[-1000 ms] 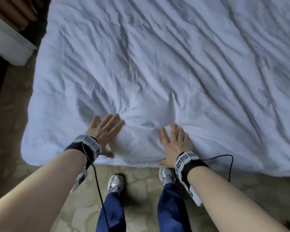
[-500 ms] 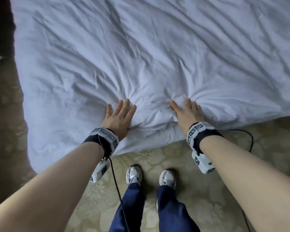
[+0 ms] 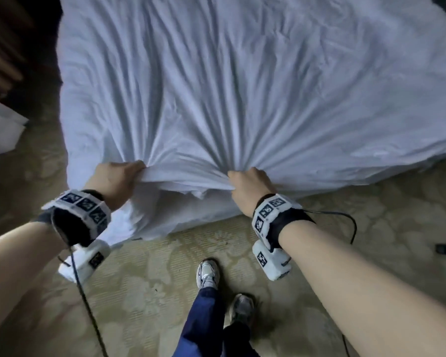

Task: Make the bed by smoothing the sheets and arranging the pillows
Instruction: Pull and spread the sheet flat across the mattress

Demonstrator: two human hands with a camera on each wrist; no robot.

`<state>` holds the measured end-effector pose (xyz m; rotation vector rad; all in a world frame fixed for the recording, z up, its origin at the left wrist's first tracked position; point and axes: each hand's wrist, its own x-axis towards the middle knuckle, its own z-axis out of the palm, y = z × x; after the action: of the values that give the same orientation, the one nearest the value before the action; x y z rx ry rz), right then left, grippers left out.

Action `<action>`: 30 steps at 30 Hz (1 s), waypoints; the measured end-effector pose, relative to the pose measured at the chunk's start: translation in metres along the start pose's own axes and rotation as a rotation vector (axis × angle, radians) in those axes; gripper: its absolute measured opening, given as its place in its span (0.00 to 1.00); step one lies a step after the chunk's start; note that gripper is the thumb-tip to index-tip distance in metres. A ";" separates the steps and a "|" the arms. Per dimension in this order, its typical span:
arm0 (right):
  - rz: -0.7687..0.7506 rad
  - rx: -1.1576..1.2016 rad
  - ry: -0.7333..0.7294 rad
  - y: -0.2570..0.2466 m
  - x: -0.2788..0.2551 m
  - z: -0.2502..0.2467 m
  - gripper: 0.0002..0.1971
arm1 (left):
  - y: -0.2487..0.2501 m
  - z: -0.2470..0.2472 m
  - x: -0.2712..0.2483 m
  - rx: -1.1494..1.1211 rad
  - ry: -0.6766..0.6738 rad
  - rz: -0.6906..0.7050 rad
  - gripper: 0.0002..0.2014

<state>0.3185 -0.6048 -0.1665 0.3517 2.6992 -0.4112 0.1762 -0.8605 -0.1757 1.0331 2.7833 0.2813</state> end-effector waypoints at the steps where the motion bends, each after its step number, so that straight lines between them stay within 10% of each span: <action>1: -0.010 -0.037 -0.014 -0.006 -0.006 0.004 0.05 | -0.003 -0.002 -0.013 0.011 0.015 0.010 0.11; 7: 0.085 -0.342 -0.310 0.001 -0.027 0.077 0.15 | -0.007 0.076 -0.099 0.119 -0.423 0.055 0.43; 16: -0.110 -0.241 -0.019 -0.072 -0.019 0.150 0.46 | -0.121 0.105 -0.153 0.197 -0.291 -0.286 0.64; 22: -0.180 -0.313 -0.048 -0.201 0.048 0.201 0.67 | -0.159 0.147 -0.115 0.217 -0.348 -0.151 0.65; 26: 0.000 -0.252 -0.001 -0.247 0.074 0.235 0.49 | -0.173 0.173 -0.106 0.147 -0.260 -0.105 0.34; 30: -0.011 -0.185 -0.010 -0.259 0.073 0.210 0.38 | -0.188 0.147 -0.094 0.139 -0.496 -0.020 0.49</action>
<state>0.2461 -0.9007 -0.3211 0.2804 2.7035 -0.1634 0.1598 -1.0448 -0.3537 0.9457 2.3834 -0.1568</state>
